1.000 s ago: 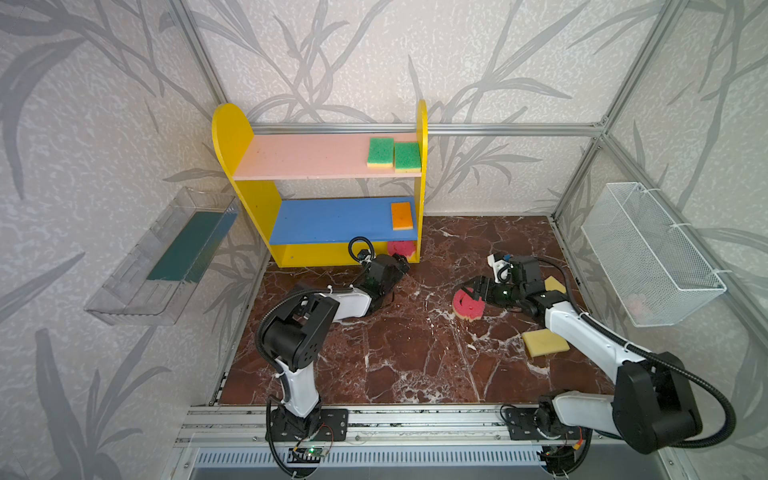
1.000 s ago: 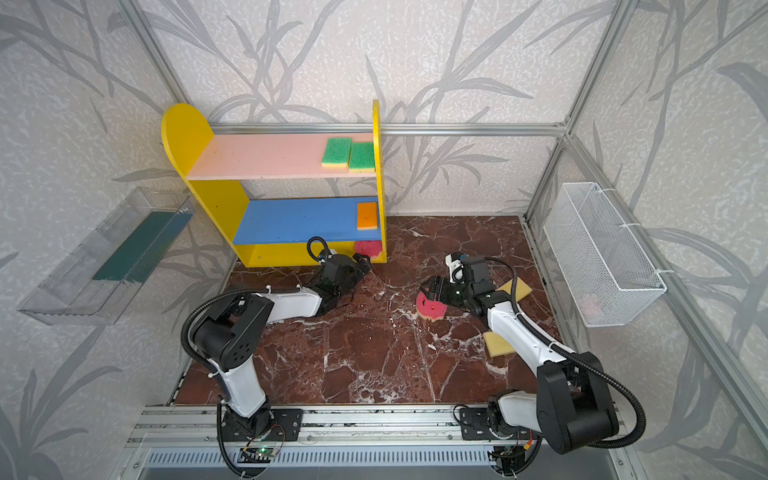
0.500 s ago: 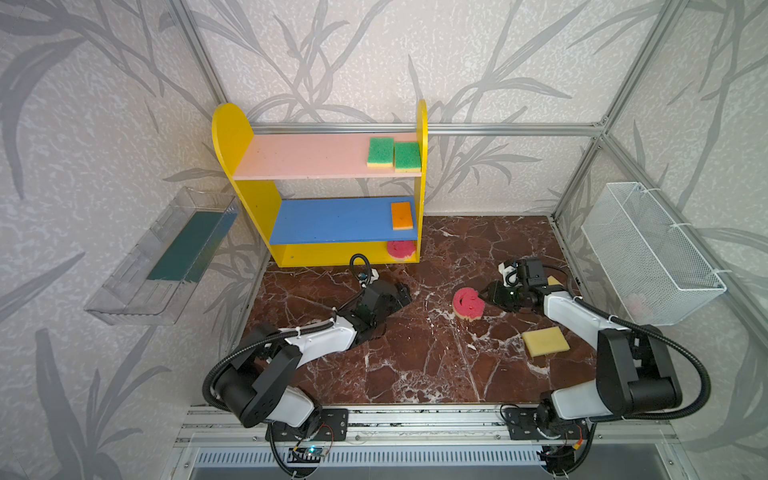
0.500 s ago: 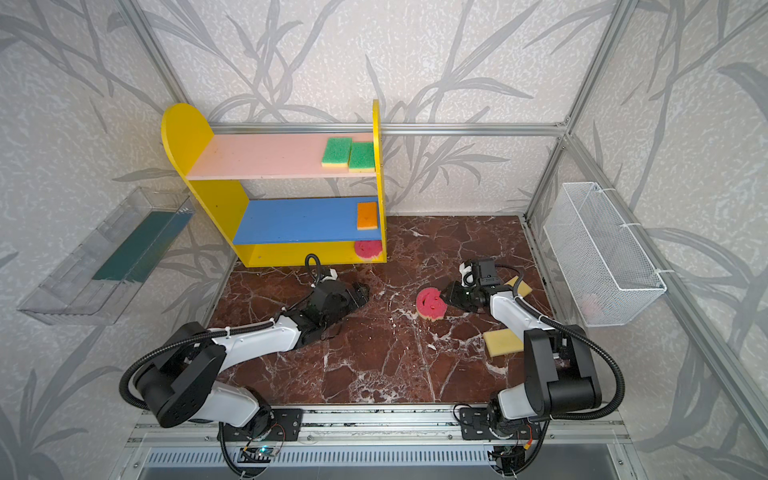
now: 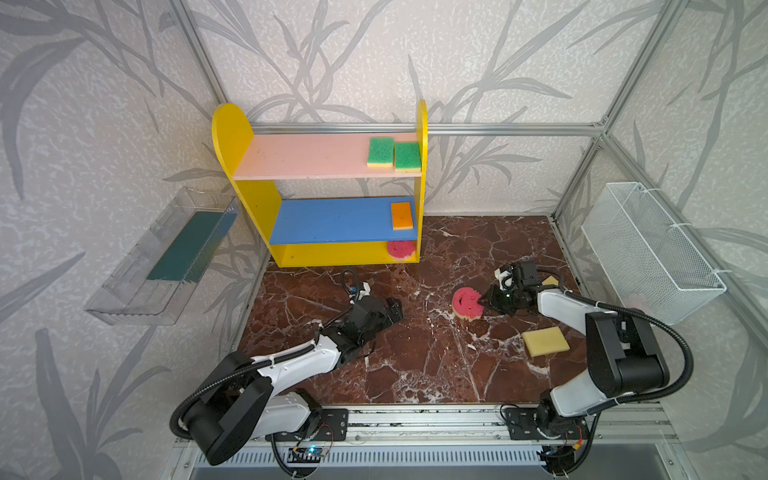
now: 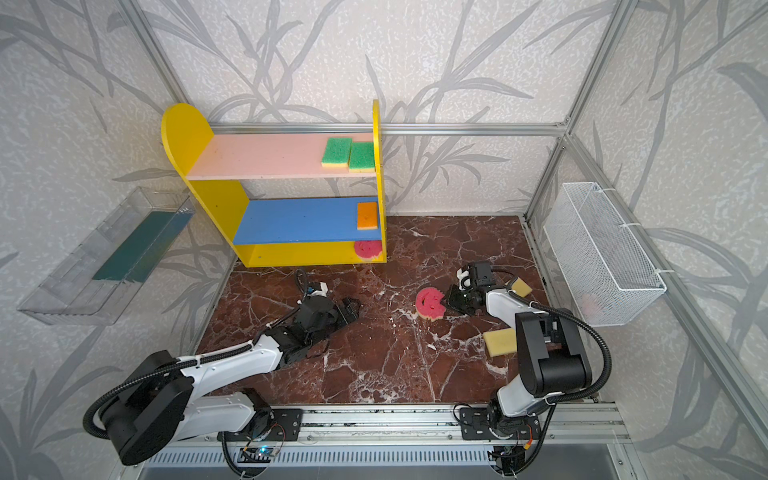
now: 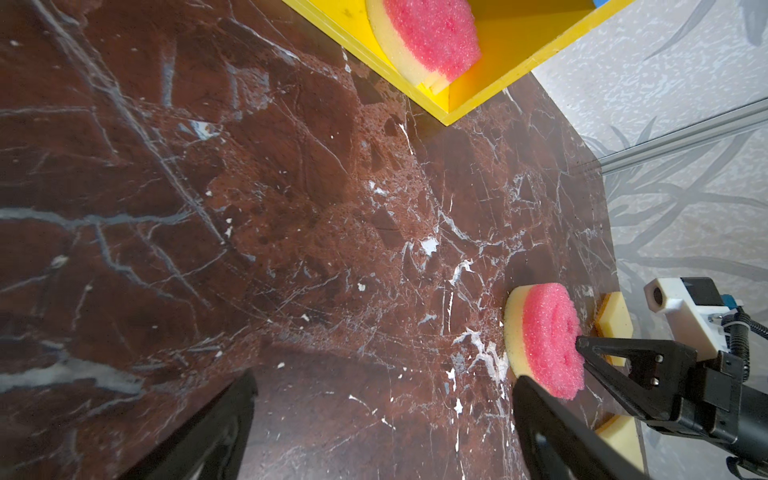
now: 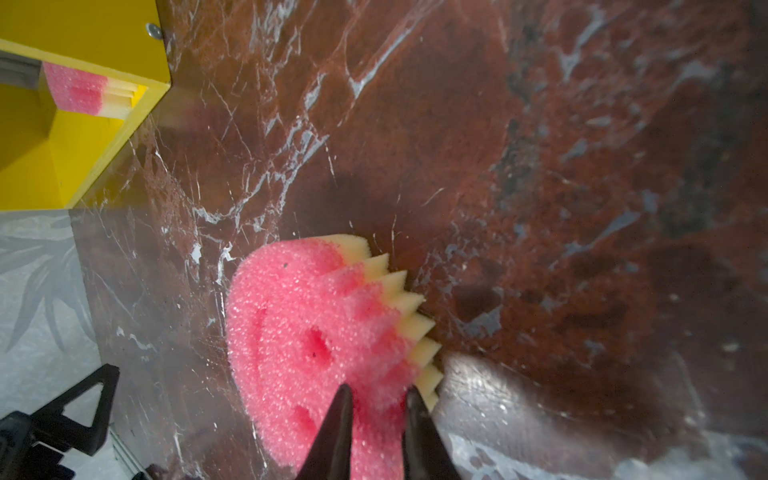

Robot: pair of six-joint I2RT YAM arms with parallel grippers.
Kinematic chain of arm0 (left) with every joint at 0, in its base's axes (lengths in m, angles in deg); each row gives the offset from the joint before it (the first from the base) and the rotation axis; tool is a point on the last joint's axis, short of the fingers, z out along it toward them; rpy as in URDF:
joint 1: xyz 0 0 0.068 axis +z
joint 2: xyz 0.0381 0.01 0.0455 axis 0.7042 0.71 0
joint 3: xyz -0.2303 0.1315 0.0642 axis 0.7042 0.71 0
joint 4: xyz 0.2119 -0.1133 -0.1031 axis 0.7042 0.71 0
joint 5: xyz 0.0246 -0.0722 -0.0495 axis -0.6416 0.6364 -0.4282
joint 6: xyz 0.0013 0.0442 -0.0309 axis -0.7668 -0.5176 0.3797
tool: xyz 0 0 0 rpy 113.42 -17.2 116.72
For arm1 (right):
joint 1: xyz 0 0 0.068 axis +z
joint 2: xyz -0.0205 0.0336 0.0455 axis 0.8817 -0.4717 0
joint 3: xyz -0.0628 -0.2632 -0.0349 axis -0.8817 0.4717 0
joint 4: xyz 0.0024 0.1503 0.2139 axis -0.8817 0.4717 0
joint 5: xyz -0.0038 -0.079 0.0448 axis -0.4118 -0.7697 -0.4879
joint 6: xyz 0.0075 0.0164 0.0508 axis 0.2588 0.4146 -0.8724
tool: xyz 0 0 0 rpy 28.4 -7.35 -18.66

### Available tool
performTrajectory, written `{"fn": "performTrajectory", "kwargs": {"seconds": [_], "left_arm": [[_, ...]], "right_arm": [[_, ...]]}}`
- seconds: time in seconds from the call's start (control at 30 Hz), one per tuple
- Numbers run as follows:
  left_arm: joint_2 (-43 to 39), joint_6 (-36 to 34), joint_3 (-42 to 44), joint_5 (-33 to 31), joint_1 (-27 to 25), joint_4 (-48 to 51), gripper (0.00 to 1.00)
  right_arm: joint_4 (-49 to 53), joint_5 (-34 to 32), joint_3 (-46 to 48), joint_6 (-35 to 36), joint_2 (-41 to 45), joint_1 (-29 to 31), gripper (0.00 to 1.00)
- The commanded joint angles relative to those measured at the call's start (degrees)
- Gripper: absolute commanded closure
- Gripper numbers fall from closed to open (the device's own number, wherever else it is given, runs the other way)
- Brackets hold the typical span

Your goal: Place and organize the cleaning sponges onto the shelf

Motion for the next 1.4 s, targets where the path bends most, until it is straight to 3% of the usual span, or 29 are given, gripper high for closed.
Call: {"fn": "performTrajectory", "kwargs": {"seconds": [0.0, 0.2, 0.63, 0.73, 0.83, 1.0, 1.07, 1.17, 1.3, 1.37], "left_arm": [[-2.2, -0.8, 1.5, -1.2, -0.1, 1.0, 0.02], [-9.4, -1.5, 4.0, -0.6, 0.3, 3.8, 0.01], [-20.7, -0.4, 9.7, 3.9, 2.8, 9.0, 0.04], [-23.7, -0.7, 10.8, 4.8, 3.8, 10.0, 0.13], [-27.0, -0.8, 11.8, 5.5, 5.2, 12.0, 0.29], [-29.7, -0.2, 12.8, 7.1, 7.4, 14.3, 0.38], [-29.5, 0.2, 13.0, 7.8, 7.8, 14.4, 0.40], [-27.6, 0.1, 12.4, 8.0, 7.7, 14.9, 0.44], [-22.9, -0.2, 10.3, 7.8, 7.8, 15.8, 0.64], [-19.7, -0.4, 8.7, 8.6, 7.8, 15.7, 0.63]], "right_arm": [[0.1, 1.8, 0.0, 0.3, -1.4, 0.3, 0.90], [1.7, 1.7, -2.4, 0.7, -1.5, 4.9, 1.00], [0.8, 0.8, -14.9, -4.1, -9.7, 24.9, 1.00], [-1.1, 0.6, -17.3, -5.6, -12.2, 28.6, 1.00], [-3.2, 0.5, -19.2, -7.3, -15.2, 31.3, 1.00], [-4.6, 1.3, -22.2, -8.1, -19.7, 33.6, 0.86], [-4.9, 1.3, -22.8, -8.1, -20.1, 33.9, 0.69], [-5.1, 0.5, -22.7, -8.1, -19.3, 33.9, 0.54], [-4.7, -0.8, -22.4, -7.8, -17.1, 33.7, 0.48], [-4.7, -0.8, -21.8, -7.9, -15.7, 33.3, 0.47]]}}
